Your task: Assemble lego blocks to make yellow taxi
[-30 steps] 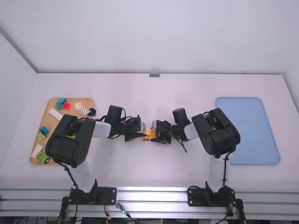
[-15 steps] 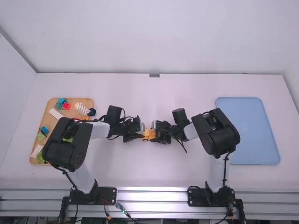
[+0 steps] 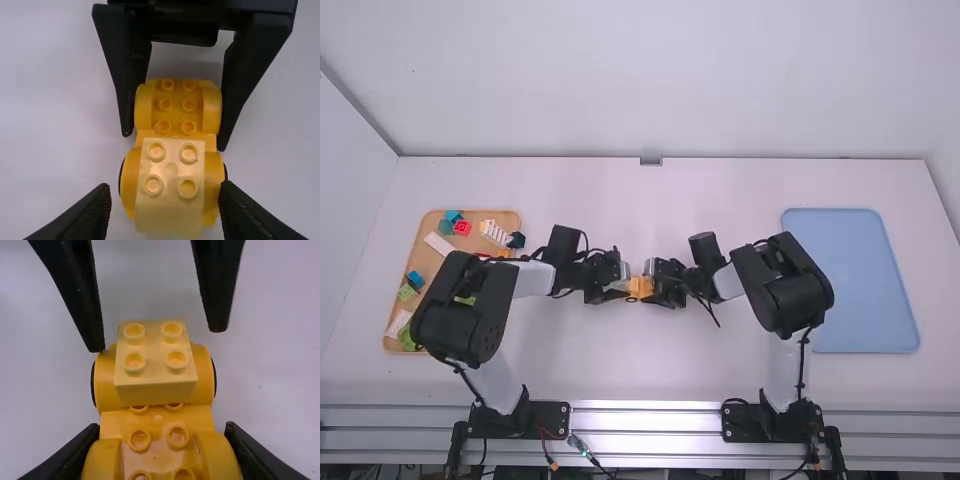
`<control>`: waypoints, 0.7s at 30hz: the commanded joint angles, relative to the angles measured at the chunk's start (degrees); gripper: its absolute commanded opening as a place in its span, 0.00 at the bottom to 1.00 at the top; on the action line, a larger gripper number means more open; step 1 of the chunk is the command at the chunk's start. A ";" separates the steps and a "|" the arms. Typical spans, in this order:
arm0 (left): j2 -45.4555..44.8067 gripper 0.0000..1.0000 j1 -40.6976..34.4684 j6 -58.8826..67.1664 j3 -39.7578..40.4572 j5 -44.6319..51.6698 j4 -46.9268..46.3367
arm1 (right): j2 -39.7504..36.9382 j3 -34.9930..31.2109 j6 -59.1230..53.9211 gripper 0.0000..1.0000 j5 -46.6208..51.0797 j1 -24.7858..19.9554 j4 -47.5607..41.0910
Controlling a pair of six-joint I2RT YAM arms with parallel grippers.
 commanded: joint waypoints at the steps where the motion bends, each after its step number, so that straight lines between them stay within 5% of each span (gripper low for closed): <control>1: -1.86 0.57 0.72 0.17 -0.04 1.86 -0.11 | 0.90 -0.04 0.13 0.46 -0.09 0.00 -0.11; 4: -3.08 0.52 1.38 -0.17 0.79 4.20 -0.85 | 0.90 -0.04 0.13 0.47 -0.09 0.00 -0.09; 5: -3.65 0.35 1.66 -0.17 0.98 6.73 -0.96 | 0.90 -0.04 0.13 0.46 -0.11 0.02 -0.11; 6: -3.76 0.32 1.73 -0.15 0.98 7.23 -0.87 | 0.90 -0.04 0.15 0.47 -0.11 0.00 -0.11; 7: -3.98 0.02 1.81 -0.15 0.98 8.48 -0.66 | 0.90 -0.04 0.13 0.46 -0.09 0.00 -0.09; 21: -1.53 0.02 0.44 0.28 0.81 7.45 -1.79 | 0.90 -0.04 0.13 0.47 -0.17 0.09 -0.11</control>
